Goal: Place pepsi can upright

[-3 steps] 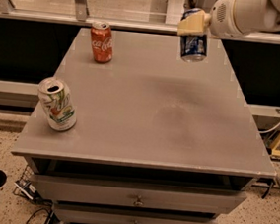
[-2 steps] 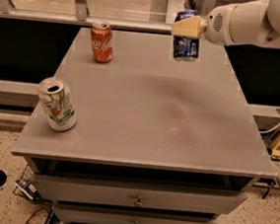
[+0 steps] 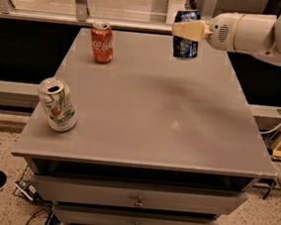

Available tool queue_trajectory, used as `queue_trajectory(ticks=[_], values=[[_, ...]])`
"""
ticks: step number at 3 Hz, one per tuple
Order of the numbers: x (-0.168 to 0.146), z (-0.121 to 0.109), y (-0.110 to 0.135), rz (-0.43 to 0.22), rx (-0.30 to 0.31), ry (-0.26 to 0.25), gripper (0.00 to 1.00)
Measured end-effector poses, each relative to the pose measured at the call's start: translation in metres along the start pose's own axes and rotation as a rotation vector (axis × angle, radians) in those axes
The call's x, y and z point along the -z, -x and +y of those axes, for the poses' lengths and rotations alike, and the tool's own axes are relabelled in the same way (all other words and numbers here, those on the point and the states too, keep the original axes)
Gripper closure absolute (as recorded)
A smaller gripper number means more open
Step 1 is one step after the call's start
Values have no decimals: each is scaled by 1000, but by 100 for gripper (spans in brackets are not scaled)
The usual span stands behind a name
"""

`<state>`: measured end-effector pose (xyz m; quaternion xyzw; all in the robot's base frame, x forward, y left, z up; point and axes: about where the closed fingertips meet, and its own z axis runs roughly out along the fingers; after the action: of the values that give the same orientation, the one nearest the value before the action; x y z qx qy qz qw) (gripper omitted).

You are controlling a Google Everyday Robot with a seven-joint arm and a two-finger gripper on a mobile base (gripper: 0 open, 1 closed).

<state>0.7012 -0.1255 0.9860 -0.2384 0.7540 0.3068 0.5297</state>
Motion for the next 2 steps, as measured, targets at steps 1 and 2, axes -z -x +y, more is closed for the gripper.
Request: queue_trajectory(ticks=[1,2], values=[[-4,3,0,-3,74,10,100],[-4,3,0,-2,73,10,100]])
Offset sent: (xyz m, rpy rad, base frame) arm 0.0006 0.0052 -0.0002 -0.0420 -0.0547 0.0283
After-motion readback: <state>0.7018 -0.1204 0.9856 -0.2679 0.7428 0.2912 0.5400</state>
